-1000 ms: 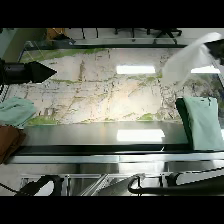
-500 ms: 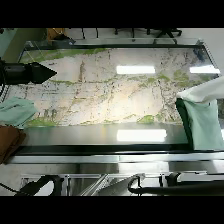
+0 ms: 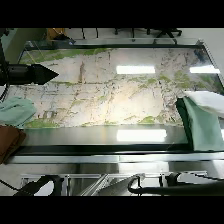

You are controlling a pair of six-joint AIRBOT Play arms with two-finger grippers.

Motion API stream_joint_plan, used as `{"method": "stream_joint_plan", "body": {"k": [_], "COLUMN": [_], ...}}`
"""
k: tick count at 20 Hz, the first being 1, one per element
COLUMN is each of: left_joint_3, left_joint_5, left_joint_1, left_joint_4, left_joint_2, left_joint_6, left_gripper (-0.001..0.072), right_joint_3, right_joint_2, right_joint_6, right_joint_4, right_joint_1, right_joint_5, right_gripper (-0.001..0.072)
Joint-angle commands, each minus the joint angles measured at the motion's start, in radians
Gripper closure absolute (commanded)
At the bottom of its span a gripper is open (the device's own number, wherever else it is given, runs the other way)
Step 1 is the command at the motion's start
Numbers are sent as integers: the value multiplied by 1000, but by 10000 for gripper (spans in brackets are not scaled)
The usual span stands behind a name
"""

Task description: Fold the shirts.

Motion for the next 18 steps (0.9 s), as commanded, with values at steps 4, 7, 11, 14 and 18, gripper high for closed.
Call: {"method": "stream_joint_plan", "body": {"k": [4,7,11,14,18], "left_joint_3": [0,0,0,0,0], "left_joint_5": [-6,-12,-12,-8,2], "left_joint_1": [0,0,0,0,1], "left_joint_4": [-1,0,0,0,-2], "left_joint_2": [-2,-2,-2,-2,-2], "left_joint_6": [32,35,35,35,34], "left_gripper": [687,687,687,687,687], "right_joint_3": [-306,-460,-479,-418,-358], "right_joint_2": [98,110,70,51,61], "right_joint_6": [0,-54,-108,-114,-231], "right_joint_4": [-134,-176,-175,-76,344], "right_joint_1": [0,0,0,2,37], "right_joint_5": [46,21,27,2,-219], "right_gripper": [690,690,97,180,690]}}
